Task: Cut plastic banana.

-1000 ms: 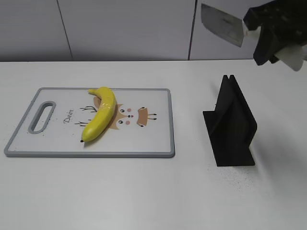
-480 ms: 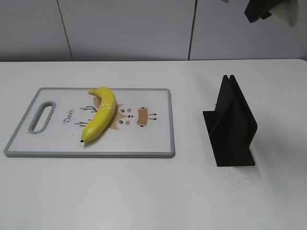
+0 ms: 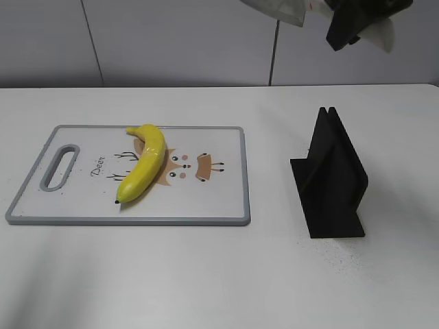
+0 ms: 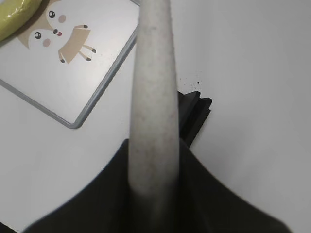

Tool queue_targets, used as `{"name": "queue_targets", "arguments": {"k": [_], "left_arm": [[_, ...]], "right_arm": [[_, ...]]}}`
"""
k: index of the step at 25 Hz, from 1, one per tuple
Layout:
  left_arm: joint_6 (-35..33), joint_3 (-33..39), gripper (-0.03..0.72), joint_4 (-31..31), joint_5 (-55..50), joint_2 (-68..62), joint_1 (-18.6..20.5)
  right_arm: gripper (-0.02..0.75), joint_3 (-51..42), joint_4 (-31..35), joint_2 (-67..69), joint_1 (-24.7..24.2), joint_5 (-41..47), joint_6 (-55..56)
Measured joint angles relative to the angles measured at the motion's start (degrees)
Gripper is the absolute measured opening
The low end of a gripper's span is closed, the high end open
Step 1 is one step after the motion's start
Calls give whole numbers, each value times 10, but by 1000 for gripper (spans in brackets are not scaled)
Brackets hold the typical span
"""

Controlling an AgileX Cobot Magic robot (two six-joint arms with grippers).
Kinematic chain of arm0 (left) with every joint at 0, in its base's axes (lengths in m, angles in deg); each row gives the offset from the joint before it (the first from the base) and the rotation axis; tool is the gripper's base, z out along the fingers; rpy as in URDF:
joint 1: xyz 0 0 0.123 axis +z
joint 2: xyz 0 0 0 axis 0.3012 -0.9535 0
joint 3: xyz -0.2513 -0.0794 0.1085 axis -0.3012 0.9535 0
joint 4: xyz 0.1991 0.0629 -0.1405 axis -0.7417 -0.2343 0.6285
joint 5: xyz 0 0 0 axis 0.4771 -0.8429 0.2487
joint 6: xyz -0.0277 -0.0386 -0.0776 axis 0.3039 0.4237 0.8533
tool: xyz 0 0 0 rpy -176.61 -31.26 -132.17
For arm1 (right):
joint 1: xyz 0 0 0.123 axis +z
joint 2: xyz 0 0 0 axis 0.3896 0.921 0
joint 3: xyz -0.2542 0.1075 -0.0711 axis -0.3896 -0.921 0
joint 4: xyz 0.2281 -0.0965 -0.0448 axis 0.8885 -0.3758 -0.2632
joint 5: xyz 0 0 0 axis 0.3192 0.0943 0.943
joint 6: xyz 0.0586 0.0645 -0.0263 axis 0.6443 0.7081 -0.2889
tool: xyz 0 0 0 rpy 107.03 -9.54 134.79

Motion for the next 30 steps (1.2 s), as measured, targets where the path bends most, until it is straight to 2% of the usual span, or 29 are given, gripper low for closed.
{"name": "queue_targets", "arguments": {"k": [3,5,12,16,24,30], "left_arm": [[-37,-56,584,14,6,-67,0],[-92,-92,595,36,-5,-109,0],[-300,-227,598,126,-155,-268,0],[-381,-283,587,145,-181,-337,-1],[-534,-296,554,169,-178,-406,-1],[-583,-296,498,191,-182,-448,-1]], "right_arm": [[183,2,0,16,1,0,-34],[183,4,0,29,6,0,-60],[183,34,6,82,37,-1,-134],[183,63,32,121,54,-1,-184],[183,74,68,155,81,-2,-380],[183,98,80,194,82,-3,-447]]}}
